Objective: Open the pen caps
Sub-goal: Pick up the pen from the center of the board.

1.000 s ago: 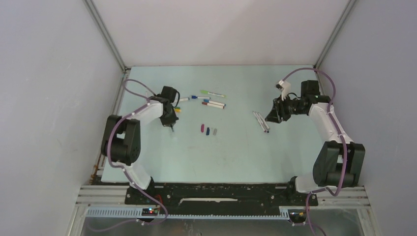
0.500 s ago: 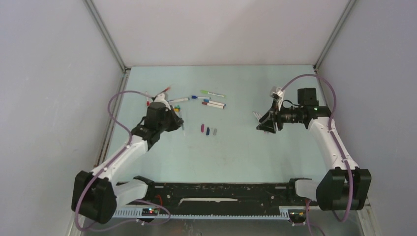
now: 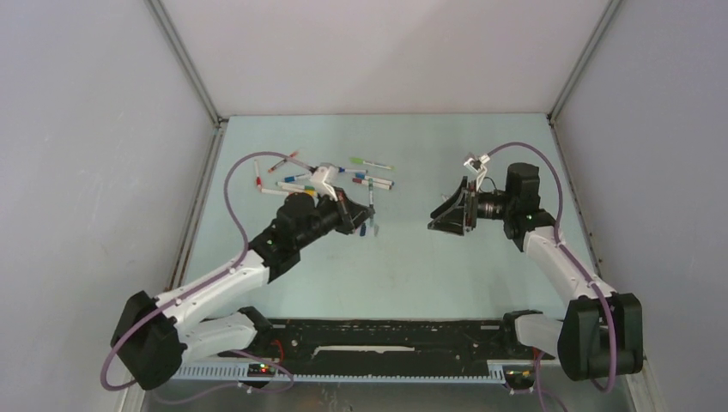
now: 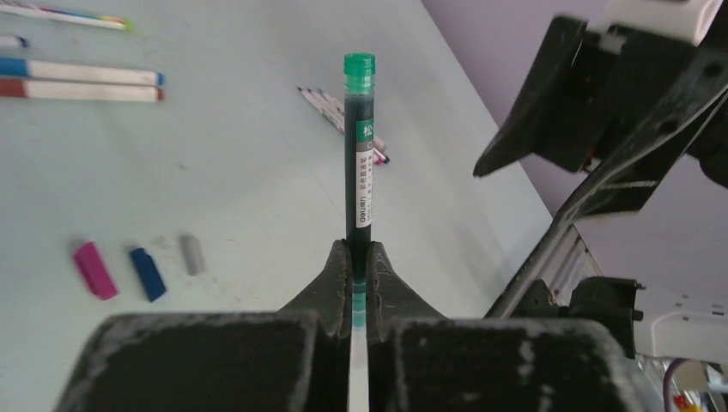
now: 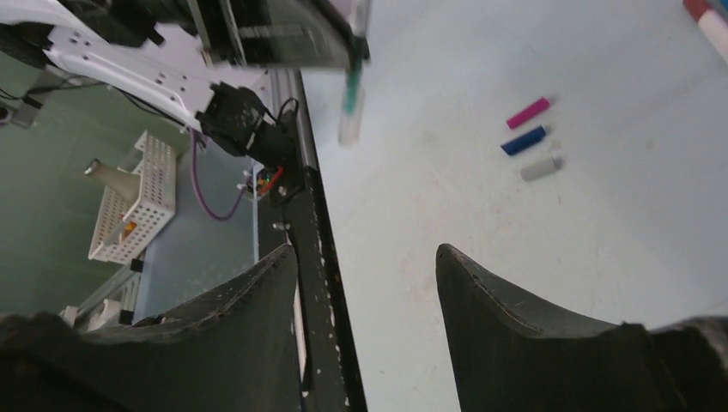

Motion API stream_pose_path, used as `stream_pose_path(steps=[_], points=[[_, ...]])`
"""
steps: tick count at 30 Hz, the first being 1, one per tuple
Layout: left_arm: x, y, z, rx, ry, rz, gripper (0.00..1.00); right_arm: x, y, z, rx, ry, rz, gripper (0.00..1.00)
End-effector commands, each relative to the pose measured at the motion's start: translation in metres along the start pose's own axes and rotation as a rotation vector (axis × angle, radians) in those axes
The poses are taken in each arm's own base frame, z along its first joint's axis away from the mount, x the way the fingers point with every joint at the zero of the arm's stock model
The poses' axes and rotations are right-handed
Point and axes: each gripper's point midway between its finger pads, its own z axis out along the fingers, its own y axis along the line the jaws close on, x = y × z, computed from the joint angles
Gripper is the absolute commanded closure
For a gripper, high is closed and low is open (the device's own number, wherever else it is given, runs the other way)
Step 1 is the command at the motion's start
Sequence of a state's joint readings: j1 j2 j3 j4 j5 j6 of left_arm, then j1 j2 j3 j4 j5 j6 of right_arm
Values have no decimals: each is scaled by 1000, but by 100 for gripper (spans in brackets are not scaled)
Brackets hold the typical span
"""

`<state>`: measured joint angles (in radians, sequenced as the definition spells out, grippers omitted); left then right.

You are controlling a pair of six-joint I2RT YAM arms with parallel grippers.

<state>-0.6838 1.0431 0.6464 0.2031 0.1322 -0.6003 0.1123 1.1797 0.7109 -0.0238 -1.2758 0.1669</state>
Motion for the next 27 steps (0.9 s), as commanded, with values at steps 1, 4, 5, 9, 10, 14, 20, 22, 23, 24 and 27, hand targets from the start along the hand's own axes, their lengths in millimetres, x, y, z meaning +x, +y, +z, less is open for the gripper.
stream_pose_path(steps=[1, 4, 5, 9, 10, 14, 20, 22, 23, 24, 27], points=[[-22, -40, 15, 81, -73, 19, 100, -38, 26, 2, -53, -78, -35, 36], [-15, -54, 24, 97, -57, 28, 100, -39, 26, 3, -52, -85, -2, 32], [-13, -59, 26, 103, -51, 32, 100, -38, 25, 4, -56, -83, 5, 30], [-4, -73, 36, 119, -32, 40, 100, -30, 25, 10, -75, -64, 34, 28], [-1, -76, 38, 124, -25, 42, 100, -29, 25, 11, -78, -62, 34, 28], [7, -88, 44, 142, -2, 46, 100, -28, 27, 13, -82, -57, 29, 28], [14, -101, 54, 148, 12, 48, 100, -27, 21, 13, -57, -63, 28, 28], [17, -104, 56, 149, 17, 52, 100, -27, 20, 13, -54, -63, 29, 28], [18, -106, 57, 152, 19, 52, 100, -27, 19, 13, -52, -64, 30, 29], [19, -108, 58, 156, 21, 53, 100, -27, 19, 13, -50, -65, 28, 29], [22, -114, 60, 167, 27, 52, 100, -27, 17, 13, -44, -65, 30, 30]])
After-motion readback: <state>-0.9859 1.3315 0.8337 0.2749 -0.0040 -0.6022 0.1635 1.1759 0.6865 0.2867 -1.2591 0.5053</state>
